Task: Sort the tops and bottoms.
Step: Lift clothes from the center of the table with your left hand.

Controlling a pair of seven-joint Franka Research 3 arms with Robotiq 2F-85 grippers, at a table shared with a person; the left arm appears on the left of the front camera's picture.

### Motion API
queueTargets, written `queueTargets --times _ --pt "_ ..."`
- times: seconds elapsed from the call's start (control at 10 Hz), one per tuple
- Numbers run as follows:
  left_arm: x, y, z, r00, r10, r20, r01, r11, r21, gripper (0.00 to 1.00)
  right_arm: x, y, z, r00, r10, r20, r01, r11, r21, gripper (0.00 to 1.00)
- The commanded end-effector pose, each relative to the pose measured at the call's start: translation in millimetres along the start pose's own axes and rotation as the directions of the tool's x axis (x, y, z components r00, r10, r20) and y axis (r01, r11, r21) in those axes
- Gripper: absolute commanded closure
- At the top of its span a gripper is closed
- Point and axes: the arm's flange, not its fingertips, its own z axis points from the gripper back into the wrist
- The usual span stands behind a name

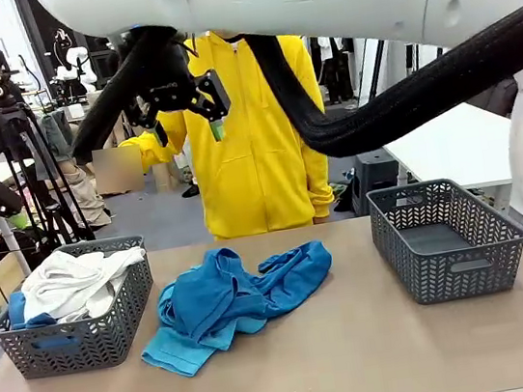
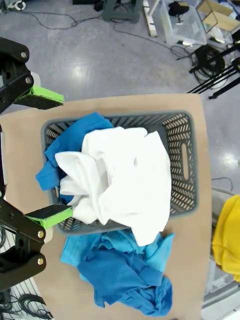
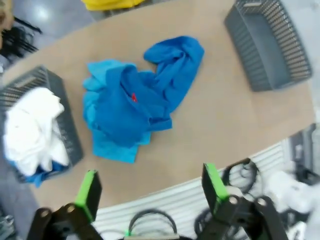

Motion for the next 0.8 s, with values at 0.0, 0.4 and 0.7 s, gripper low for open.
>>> queueTargets --times 0.0,0.4,0.7 --pt "-3 -35 -14 0.998 -0.057 0.006 0.057 0.998 -0.018 0.0 20 -74 -24 0.999 0.038 0.006 -0.038 0.998 0.047 0.0" --pt "3 -142 -70 0.95 -0.29 -0.118 0.291 0.957 -0.012 0.0 5 -246 -78 0.996 -0.044 0.074 0.035 0.993 0.116 0.0" --pt "11 -214 -112 0.923 -0.363 -0.127 0.36 0.932 -0.041 0.0 -2 -313 -112 0.978 -0.209 -0.003 0.207 0.966 0.152 0.0"
